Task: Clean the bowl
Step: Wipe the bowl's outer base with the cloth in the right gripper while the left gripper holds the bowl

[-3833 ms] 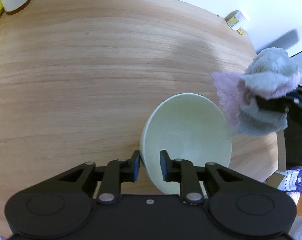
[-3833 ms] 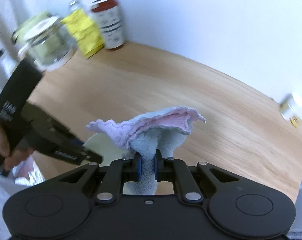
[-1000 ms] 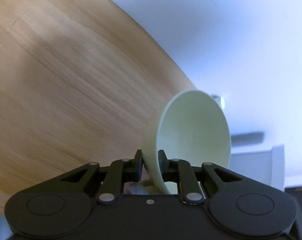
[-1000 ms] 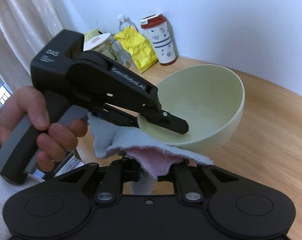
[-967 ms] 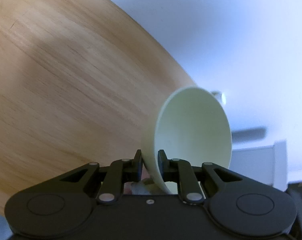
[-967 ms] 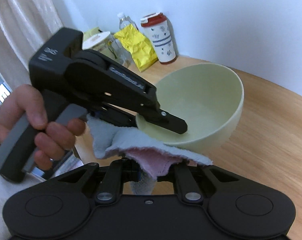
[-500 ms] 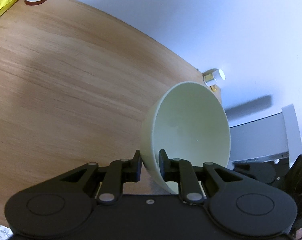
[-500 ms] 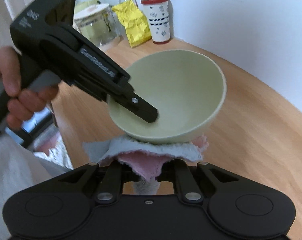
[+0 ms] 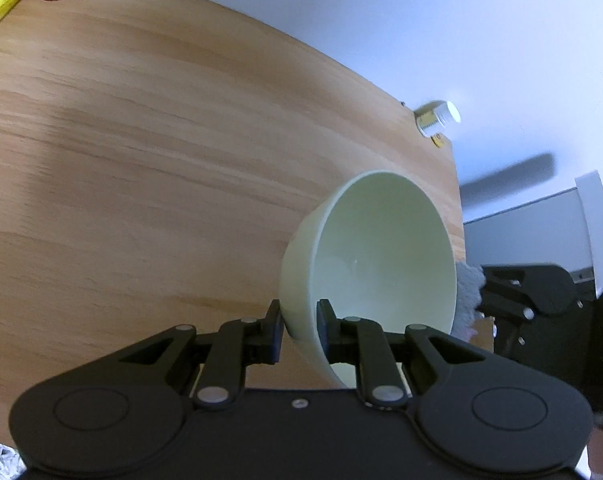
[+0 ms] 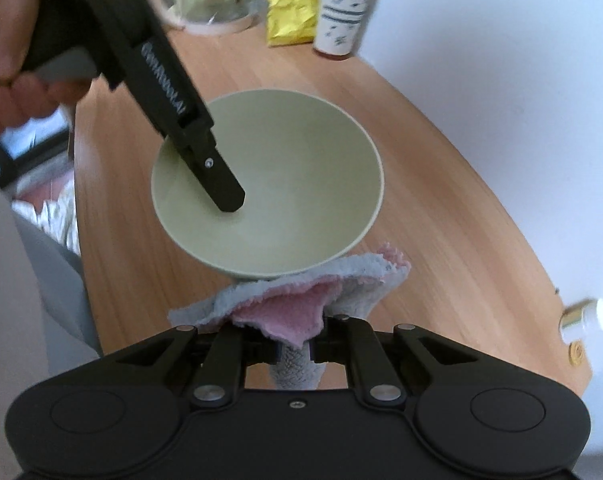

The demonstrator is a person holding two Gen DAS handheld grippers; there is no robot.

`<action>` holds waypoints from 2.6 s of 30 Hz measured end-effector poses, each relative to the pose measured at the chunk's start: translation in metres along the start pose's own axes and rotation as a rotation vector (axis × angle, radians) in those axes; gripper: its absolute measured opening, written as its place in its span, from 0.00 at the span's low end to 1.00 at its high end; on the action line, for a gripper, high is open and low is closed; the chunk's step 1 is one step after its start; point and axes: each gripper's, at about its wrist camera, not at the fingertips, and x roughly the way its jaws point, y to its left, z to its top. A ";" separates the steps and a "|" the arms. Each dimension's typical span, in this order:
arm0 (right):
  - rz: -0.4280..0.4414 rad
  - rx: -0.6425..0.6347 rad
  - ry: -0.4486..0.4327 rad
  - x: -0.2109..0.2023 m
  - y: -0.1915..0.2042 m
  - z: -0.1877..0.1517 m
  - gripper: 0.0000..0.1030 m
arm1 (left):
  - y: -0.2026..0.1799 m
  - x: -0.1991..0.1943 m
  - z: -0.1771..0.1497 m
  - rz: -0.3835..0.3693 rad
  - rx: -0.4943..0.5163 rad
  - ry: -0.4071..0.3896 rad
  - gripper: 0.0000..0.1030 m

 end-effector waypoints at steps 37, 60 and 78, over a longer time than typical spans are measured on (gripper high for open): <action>0.077 0.240 -0.076 0.009 0.013 0.010 0.12 | 0.029 0.000 0.005 -0.096 -0.250 -0.152 0.14; 0.097 0.279 -0.083 0.012 0.008 -0.002 0.12 | 0.036 -0.005 0.011 -0.108 -0.164 -0.119 0.14; 0.281 0.849 -0.178 0.012 -0.067 -0.053 0.12 | 0.057 0.006 0.005 -0.120 -0.250 -0.088 0.12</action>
